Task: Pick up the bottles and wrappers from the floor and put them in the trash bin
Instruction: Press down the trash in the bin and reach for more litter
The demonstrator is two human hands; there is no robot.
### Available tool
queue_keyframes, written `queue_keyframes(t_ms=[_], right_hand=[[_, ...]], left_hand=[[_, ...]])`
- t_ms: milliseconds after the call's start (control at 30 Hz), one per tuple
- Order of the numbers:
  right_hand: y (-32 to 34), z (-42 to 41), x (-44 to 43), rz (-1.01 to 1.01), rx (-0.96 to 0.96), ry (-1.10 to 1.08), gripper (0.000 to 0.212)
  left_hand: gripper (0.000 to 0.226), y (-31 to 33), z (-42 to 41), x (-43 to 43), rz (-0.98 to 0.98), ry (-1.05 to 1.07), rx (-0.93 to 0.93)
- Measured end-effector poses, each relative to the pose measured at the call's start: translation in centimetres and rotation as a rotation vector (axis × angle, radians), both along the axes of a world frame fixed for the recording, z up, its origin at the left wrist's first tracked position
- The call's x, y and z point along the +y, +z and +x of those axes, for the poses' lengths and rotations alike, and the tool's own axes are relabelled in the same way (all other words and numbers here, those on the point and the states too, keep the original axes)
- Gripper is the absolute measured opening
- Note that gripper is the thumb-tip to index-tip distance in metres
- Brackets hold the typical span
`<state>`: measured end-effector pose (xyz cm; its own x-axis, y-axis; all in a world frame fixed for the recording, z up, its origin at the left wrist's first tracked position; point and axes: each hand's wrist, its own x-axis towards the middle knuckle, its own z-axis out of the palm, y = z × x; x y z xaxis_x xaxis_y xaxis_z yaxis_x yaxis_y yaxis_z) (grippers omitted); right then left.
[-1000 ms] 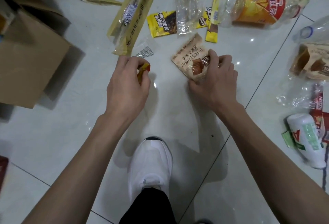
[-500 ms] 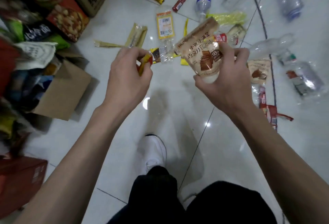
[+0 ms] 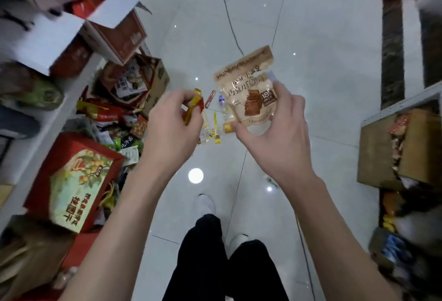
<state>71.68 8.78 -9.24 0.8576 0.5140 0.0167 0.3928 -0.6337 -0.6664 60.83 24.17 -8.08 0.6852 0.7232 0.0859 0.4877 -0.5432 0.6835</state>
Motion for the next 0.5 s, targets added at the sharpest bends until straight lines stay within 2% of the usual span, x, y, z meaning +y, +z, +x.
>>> queue_keyframes(t_ms=[133,267,367,500], right_hand=[[11.2,-1.9,-3.4,0.041,0.014,-0.041,0.101],[19.9,-3.8,-7.0,0.033,0.005,-0.086,0.103],[23.9,-5.4,-9.5,0.051,-0.022,-0.121,0.104],[25.9,-8.8,-12.2,0.029,-0.049,-0.185,0.103]], left_hand=[[0.015,10.9,-1.9,-3.5,-0.004,-0.027,-0.03],[0.015,19.0,-4.7,-6.7,-0.01,-0.053,-0.029],[0.015,22.3,-6.6,-8.3,-0.03,-0.069,-0.074],[0.016,23.6,-8.6,-9.8,-0.027,-0.155,-0.106]])
